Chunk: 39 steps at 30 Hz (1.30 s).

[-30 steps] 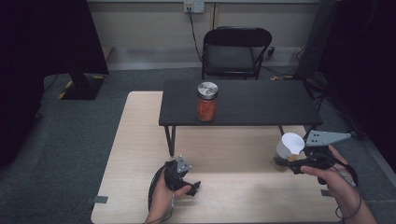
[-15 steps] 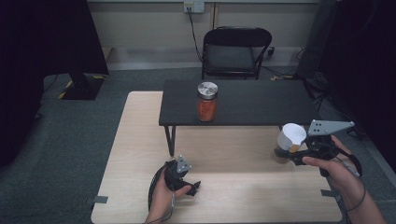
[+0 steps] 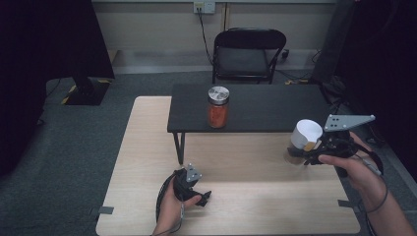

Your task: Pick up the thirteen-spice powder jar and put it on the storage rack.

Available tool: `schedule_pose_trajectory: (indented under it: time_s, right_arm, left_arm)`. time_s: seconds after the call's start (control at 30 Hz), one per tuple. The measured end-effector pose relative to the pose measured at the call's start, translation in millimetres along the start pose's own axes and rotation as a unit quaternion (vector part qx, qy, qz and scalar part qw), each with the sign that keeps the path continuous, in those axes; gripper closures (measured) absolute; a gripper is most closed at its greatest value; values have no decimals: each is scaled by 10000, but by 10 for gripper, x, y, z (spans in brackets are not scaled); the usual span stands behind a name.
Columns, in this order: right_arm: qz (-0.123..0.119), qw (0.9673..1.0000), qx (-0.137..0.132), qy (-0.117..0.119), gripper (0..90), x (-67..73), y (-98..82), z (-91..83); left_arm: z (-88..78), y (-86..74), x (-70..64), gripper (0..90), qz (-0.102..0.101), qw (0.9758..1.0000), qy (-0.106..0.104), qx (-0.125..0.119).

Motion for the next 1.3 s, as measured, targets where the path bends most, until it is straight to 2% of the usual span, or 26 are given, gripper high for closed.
schedule_pose_trajectory:
  time_s: [0.63,1.03,1.3]
  right_arm:
    - [63,9997,-114,-192,307,-96,288,-29]
    - [69,9991,-91,-413,307,-159,451,33]
    - [142,9987,-140,-467,307,-224,503,91]
  left_arm:
    - [0,0,0,0,-2,10000,0,-1]
    - [0,-1,-1,0,-2,10000,1,-2]
    - [-1,0,-1,0,5,10000,9,1]
Point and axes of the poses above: each handheld gripper's, and its own axes: z roughly forward along the jaws, y roughly out of its top, x roughly to its left, the point moved 8 cm from there along z, roughly forward along the jaws, and after that the axes turned 3 degrees about -x, right-handed, at the moved point
